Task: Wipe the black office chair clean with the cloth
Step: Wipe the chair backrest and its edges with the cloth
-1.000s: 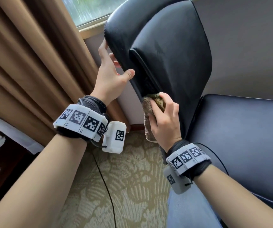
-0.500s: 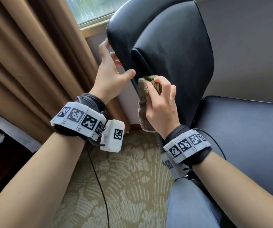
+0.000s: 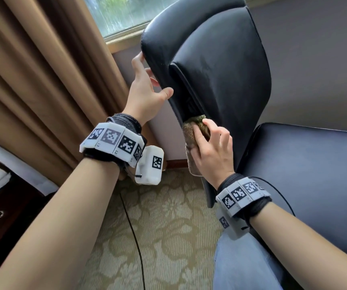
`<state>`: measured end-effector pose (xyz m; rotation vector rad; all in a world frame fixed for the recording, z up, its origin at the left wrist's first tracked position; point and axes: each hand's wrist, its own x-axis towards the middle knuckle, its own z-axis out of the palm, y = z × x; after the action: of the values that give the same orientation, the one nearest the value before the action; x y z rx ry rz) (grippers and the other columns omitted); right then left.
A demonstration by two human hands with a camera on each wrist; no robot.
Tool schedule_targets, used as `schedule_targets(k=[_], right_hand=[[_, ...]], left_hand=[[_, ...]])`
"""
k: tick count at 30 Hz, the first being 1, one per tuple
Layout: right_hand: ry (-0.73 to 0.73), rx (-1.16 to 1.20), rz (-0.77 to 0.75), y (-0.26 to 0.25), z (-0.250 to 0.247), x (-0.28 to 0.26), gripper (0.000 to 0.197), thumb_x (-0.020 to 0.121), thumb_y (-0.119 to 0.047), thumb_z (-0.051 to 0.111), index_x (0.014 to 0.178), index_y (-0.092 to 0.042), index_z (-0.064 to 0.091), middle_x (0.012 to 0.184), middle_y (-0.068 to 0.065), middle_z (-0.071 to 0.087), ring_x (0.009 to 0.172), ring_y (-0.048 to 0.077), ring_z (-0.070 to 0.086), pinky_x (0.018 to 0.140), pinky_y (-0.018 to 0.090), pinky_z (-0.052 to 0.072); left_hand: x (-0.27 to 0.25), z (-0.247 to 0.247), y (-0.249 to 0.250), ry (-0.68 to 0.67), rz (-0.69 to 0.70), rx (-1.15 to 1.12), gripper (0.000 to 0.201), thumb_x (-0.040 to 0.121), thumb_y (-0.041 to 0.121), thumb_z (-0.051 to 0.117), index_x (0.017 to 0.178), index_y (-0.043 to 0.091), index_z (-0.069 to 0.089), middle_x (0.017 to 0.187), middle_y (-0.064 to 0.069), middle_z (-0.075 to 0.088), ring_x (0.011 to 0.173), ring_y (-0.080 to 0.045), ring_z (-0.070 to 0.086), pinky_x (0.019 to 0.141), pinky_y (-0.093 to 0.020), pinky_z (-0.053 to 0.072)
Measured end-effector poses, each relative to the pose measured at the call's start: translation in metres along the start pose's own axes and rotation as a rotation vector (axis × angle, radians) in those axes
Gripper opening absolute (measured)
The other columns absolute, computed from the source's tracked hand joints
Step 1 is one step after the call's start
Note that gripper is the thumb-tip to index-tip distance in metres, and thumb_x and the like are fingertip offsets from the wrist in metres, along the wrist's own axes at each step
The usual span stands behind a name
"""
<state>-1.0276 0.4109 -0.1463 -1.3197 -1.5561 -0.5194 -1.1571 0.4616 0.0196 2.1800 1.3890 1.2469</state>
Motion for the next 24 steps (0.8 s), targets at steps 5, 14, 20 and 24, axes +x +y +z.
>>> schedule_targets(k=[5, 14, 20, 24], right_hand=[[-0.01, 0.008, 0.228, -0.02, 0.012, -0.005, 0.052, 0.082, -0.051, 0.05, 0.124, -0.02, 0.058, 0.133, 0.01, 0.028, 0.107, 0.029, 0.033, 0.084, 0.049, 0.042], [0.192, 0.371, 0.302, -0.026, 0.0, 0.03, 0.033, 0.083, -0.02, 0.054, 0.111, -0.011, 0.067, 0.122, 0.003, 0.037, 0.101, 0.023, 0.036, 0.093, 0.031, 0.035], [0.204, 0.502, 0.51, -0.047, 0.005, 0.04, 0.037, 0.082, -0.033, 0.054, 0.113, -0.018, 0.067, 0.12, 0.012, 0.049, 0.1, 0.013, 0.035, 0.092, 0.023, 0.028], [0.212, 0.524, 0.546, -0.046, 0.008, 0.028, 0.035, 0.081, -0.031, 0.056, 0.111, -0.018, 0.069, 0.12, 0.012, 0.049, 0.099, 0.005, 0.03, 0.094, 0.02, 0.028]], left_hand=[[0.003, 0.0, -0.002, 0.001, 0.002, -0.006, 0.079, 0.078, 0.007, 0.067, 0.138, 0.013, 0.016, 0.111, -0.007, 0.058, 0.085, -0.009, 0.055, 0.083, -0.022, 0.046], [0.009, -0.006, -0.007, -0.033, 0.013, -0.027, 0.078, 0.073, 0.013, 0.071, 0.131, 0.01, 0.019, 0.104, -0.002, 0.057, 0.079, -0.007, 0.056, 0.077, -0.023, 0.047], [0.009, -0.013, -0.002, -0.037, 0.053, -0.049, 0.104, 0.069, 0.015, 0.071, 0.145, 0.017, 0.0, 0.097, -0.006, 0.064, 0.074, -0.011, 0.062, 0.071, -0.016, 0.048], [0.012, -0.02, 0.007, -0.018, 0.08, -0.011, 0.092, 0.071, 0.016, 0.071, 0.144, 0.024, 0.016, 0.089, 0.003, 0.066, 0.069, -0.001, 0.06, 0.072, -0.012, 0.047]])
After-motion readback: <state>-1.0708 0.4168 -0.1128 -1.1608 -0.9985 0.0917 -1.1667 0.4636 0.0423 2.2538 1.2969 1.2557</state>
